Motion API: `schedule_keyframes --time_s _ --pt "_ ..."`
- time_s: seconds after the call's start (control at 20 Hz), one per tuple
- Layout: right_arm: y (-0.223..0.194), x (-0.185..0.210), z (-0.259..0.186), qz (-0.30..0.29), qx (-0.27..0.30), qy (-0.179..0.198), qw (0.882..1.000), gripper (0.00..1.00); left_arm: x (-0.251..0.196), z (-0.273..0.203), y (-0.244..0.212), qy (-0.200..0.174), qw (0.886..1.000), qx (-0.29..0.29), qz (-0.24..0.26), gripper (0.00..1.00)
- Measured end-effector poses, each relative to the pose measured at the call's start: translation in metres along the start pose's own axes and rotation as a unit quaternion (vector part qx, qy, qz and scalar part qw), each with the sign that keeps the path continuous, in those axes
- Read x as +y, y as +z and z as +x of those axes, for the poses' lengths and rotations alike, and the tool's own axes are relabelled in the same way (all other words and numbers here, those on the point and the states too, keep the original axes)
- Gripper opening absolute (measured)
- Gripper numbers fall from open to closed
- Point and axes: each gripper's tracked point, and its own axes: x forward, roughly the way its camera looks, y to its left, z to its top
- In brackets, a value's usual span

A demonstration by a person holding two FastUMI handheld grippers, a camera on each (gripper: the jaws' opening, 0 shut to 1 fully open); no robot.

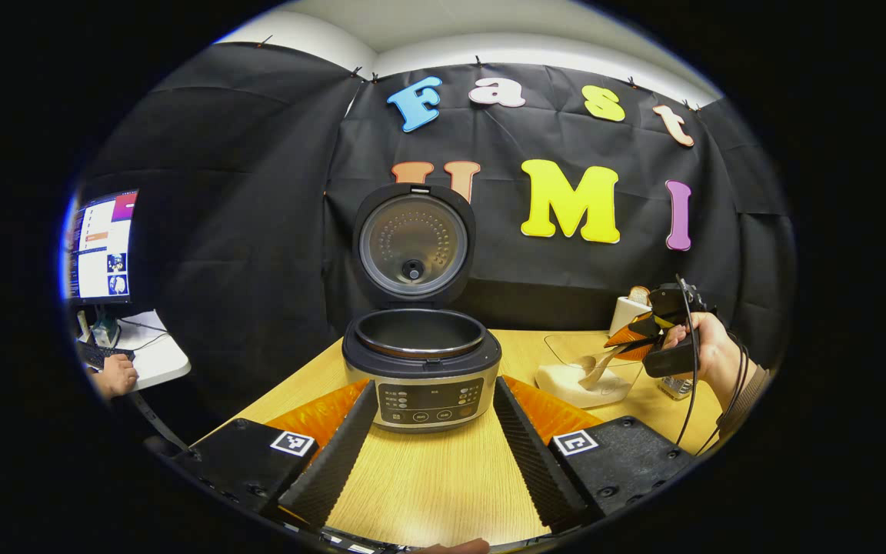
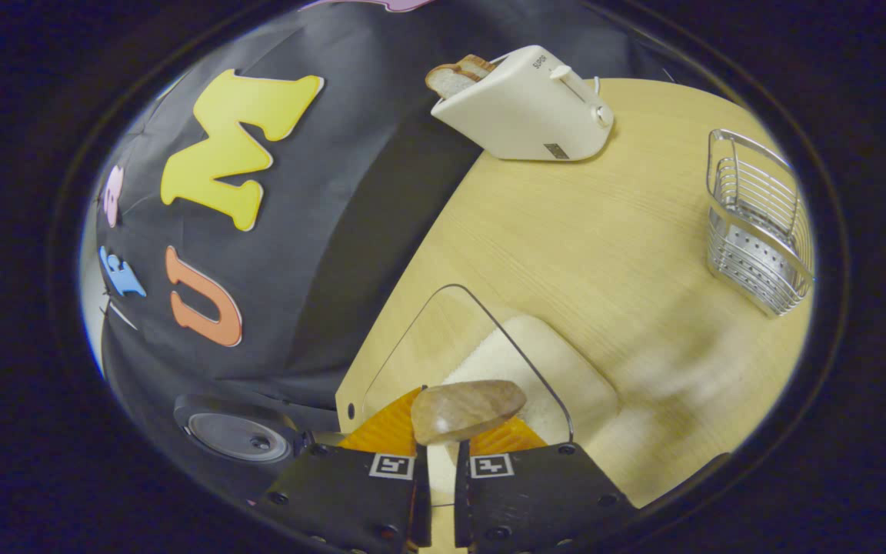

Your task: Close the left gripper, press the button to open the rice cooker; take a wooden spoon from the chopstick holder with the right hand, scoop a spoonful of rice and pour it into the rice cooker, then put the wooden spoon back into the chopstick holder.

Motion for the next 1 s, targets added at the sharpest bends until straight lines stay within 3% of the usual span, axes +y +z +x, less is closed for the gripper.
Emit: schedule_keyframes --time_s 0.3,0.35,1.0 --pt "-0.002 0.007 -0.003 0.113 0.029 0.049 0.992 0.12 0.002 0.0 0.0 -0.002 1.0 -0.002 -0.006 1.0" --pt "0.0 0.007 -0.004 0.122 0.027 0.053 0.991 0.12 0.004 0.0 0.001 -0.001 1.0 -0.002 -0.006 0.96" --pt "0.015 0.049 -0.045 0.185 0.025 0.131 0.974 0.12 0.02 -0.003 0.004 0.015 1.0 -0.009 -0.008 0.96"
